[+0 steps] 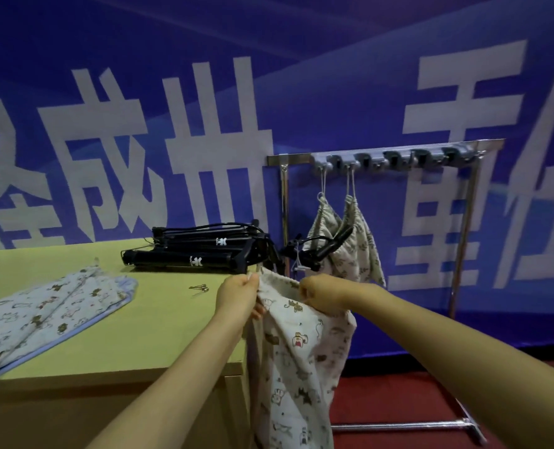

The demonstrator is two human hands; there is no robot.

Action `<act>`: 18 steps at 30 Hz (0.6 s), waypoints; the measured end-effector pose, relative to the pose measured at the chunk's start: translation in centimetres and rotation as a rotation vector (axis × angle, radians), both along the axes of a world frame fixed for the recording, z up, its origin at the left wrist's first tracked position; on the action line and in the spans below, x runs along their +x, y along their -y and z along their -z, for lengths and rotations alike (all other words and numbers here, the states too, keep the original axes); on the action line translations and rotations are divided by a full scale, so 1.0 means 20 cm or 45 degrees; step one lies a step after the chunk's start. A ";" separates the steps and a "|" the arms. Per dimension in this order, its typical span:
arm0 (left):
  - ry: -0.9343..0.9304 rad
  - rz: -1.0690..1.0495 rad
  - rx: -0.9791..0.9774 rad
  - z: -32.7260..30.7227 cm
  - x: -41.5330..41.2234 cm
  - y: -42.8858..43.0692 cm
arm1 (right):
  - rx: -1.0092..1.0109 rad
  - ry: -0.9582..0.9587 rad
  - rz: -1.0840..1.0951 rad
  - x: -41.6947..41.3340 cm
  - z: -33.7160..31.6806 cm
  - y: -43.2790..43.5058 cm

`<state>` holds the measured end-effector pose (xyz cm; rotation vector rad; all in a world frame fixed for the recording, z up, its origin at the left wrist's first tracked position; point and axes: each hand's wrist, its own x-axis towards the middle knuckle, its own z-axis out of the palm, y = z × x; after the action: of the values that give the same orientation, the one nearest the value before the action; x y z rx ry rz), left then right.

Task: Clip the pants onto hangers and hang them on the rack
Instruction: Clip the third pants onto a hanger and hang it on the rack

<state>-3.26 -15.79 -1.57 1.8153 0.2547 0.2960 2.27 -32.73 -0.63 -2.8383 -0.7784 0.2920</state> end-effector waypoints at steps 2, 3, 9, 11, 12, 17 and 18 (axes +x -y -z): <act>-0.039 0.014 -0.016 0.00 -0.01 0.02 | -0.055 -0.014 -0.055 0.00 -0.01 0.02; -0.055 0.015 -0.025 -0.01 -0.02 0.01 | -0.070 -0.013 -0.095 -0.01 -0.02 0.01; -0.055 -0.117 -0.092 -0.01 -0.01 -0.21 | 0.380 0.256 -0.130 0.05 -0.17 -0.14; -0.046 -0.178 -0.162 -0.01 0.02 -0.32 | 0.582 0.413 -0.121 0.11 -0.22 -0.25; -0.044 -0.199 -0.192 0.00 0.03 -0.37 | 0.640 0.495 -0.144 0.13 -0.25 -0.32; -0.062 -0.244 -0.278 0.05 0.10 -0.50 | 0.451 0.604 -0.333 0.26 -0.25 -0.68; -0.070 -0.250 -0.301 0.06 0.11 -0.51 | 0.350 0.579 -0.345 0.29 -0.23 -0.74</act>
<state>-1.11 -5.57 -2.72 1.5687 0.4879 0.3386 8.00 -17.88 4.00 -2.5575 -1.1863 -0.4127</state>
